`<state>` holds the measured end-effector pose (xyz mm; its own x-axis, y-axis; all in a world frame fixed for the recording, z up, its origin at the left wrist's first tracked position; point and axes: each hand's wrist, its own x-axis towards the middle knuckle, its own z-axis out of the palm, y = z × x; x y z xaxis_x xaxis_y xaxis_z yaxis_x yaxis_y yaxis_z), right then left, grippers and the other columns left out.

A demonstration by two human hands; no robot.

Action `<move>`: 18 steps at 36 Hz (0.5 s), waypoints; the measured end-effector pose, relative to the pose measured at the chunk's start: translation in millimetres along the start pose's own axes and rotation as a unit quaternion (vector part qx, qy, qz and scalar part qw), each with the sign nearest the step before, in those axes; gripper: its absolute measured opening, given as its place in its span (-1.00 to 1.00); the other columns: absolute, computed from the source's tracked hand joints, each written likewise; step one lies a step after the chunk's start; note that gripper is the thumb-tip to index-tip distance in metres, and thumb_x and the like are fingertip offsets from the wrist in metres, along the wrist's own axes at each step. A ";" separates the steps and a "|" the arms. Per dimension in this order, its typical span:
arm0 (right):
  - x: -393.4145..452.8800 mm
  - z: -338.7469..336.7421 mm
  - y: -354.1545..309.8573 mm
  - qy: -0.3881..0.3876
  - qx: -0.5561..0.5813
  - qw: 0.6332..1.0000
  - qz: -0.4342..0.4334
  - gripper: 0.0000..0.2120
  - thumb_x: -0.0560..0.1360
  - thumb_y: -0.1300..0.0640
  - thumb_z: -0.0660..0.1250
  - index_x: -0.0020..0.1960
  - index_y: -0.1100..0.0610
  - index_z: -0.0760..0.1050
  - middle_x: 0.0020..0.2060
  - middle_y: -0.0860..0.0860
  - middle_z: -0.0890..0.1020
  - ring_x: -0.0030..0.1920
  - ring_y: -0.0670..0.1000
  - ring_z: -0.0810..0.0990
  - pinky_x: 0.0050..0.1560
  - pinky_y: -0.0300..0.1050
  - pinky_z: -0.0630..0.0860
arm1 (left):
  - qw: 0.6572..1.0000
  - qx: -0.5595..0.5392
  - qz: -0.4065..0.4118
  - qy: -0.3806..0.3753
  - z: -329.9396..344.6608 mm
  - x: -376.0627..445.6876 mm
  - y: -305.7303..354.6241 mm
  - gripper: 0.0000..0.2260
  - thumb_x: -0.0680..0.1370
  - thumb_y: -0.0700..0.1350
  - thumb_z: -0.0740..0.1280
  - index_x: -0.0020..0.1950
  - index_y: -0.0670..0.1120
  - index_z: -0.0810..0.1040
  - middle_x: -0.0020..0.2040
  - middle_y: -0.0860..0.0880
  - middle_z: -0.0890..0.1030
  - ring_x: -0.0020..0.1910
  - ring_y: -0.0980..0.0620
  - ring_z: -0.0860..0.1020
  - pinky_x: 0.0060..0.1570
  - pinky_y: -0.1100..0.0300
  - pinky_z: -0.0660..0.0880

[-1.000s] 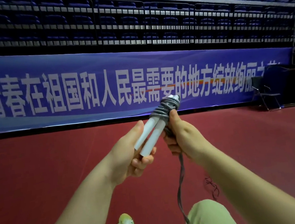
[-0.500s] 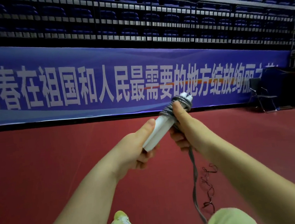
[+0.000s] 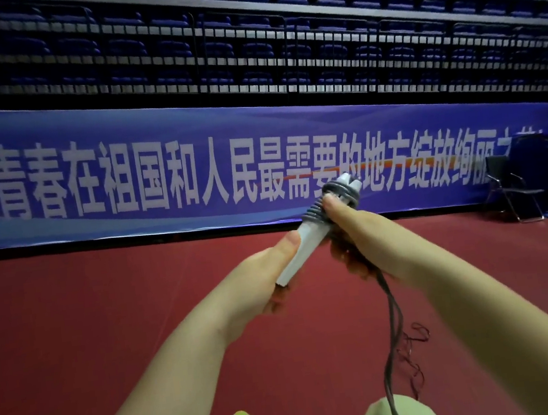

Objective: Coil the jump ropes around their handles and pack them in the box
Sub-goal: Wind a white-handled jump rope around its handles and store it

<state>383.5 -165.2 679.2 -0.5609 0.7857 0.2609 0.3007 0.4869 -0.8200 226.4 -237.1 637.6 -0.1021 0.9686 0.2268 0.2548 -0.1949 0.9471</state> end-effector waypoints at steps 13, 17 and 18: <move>38.0 15.8 50.4 0.021 -0.008 0.999 0.044 -0.49 0.57 -0.25 0.08 -0.13 0.16 0.55 -0.38 0.02 0.53 -0.55 -0.07 0.35 -0.53 -0.25 0.23 | 0.996 -0.032 -0.063 0.046 9.0 40.8 -49.1 -0.73 0.57 0.15 0.24 -0.07 -0.05 0.38 -0.28 0.00 0.32 -0.45 0.12 0.25 -0.32 0.20 0.31; 55.6 19.7 71.4 0.019 -0.053 0.997 0.058 -0.52 0.59 -0.20 0.11 -0.23 0.13 0.54 -0.47 -0.01 0.48 -0.59 -0.09 0.33 -0.56 -0.28 0.25 | 0.994 -0.017 -0.086 0.064 5.1 59.7 -70.4 -0.74 0.58 0.14 0.23 -0.17 -0.01 0.37 -0.35 0.06 0.31 -0.45 0.14 0.25 -0.28 0.20 0.35; 59.6 22.4 75.9 0.023 -0.060 0.997 0.051 -0.56 0.60 -0.17 0.11 -0.27 0.08 0.52 -0.48 -0.03 0.46 -0.59 -0.11 0.33 -0.54 -0.27 0.26 | 0.994 -0.019 -0.089 0.066 3.4 64.1 -76.2 -0.74 0.58 0.14 0.23 -0.17 -0.01 0.37 -0.34 0.06 0.31 -0.45 0.14 0.26 -0.28 0.20 0.35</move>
<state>355.6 -90.0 621.1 -0.4878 0.8485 0.2052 0.4452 0.4439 -0.7776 203.7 -159.6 579.2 -0.2689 0.9598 0.0799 0.1858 -0.0297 0.9821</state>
